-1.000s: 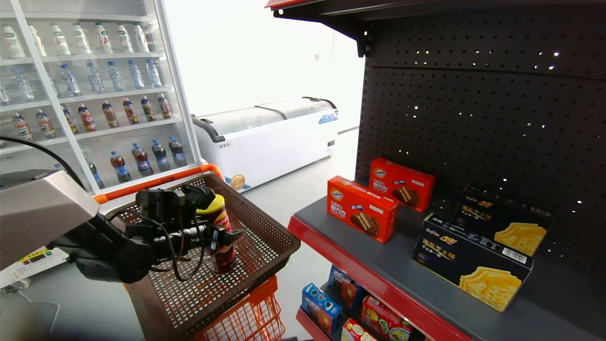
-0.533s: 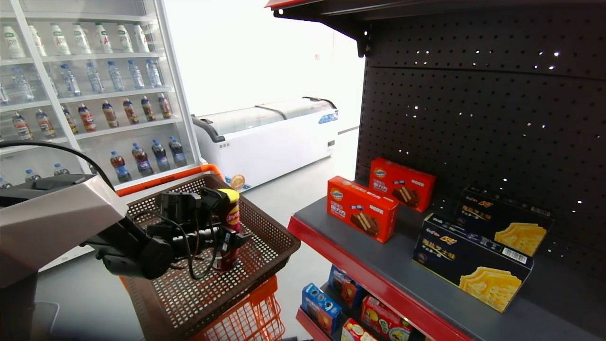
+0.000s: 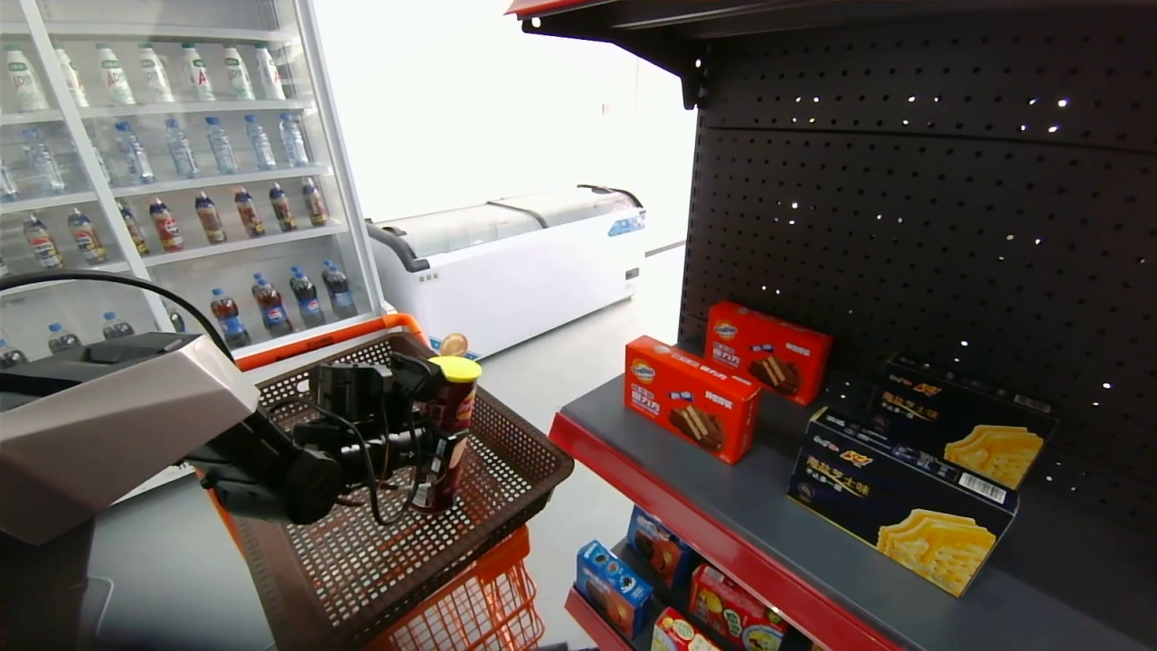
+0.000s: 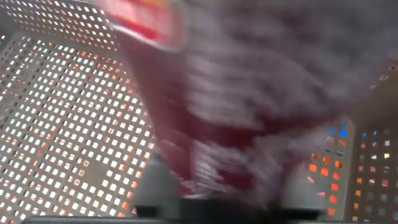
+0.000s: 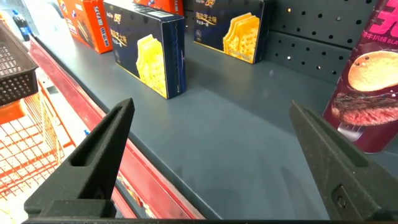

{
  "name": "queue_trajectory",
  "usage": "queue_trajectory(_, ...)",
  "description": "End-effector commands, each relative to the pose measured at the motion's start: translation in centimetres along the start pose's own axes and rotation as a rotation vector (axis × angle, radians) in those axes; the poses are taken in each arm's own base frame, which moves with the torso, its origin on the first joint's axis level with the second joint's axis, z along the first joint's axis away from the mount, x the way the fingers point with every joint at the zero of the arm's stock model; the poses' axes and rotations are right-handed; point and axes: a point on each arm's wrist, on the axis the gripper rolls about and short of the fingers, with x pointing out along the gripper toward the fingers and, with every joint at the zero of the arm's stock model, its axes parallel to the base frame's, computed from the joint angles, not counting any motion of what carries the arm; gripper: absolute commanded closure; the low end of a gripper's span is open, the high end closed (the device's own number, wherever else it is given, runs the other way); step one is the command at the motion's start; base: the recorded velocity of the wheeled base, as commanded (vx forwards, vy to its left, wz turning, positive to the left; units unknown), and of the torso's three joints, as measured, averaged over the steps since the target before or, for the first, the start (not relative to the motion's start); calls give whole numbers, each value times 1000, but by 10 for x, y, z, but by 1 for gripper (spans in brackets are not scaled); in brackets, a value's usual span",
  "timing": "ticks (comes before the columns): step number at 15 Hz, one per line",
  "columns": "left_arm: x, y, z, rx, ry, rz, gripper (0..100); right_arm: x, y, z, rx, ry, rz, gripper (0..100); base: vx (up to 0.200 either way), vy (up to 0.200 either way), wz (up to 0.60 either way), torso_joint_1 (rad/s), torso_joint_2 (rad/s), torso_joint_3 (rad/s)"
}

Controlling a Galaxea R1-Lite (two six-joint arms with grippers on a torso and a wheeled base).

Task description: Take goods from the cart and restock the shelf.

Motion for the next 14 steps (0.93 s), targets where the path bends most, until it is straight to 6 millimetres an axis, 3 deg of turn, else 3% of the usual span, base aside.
queue_trajectory(1, -9, 3, 13, 3, -39, 10, 100, 0, 0, 0, -1, -1, -1, 0, 0, 0, 0, 0, 0, 0)
queue_trajectory(4, -34, -4, 49, 3, -135, -3, 100, 0, 0, 0, -1, -2, 0, 0, 0, 0, 0, 0, 0, 0)
queue_trajectory(7, -90, -18, 95, -3, -162, -23, 100, 0, 0, 0, -1, -2, 0, 0, 0, 0, 0, 0, 0, 0)
queue_trajectory(14, -171, -51, 140, 67, -279, -86, 100, 0, 0, 0, 0, -1, 0, 0, 0, 0, 0, 0, 0, 0)
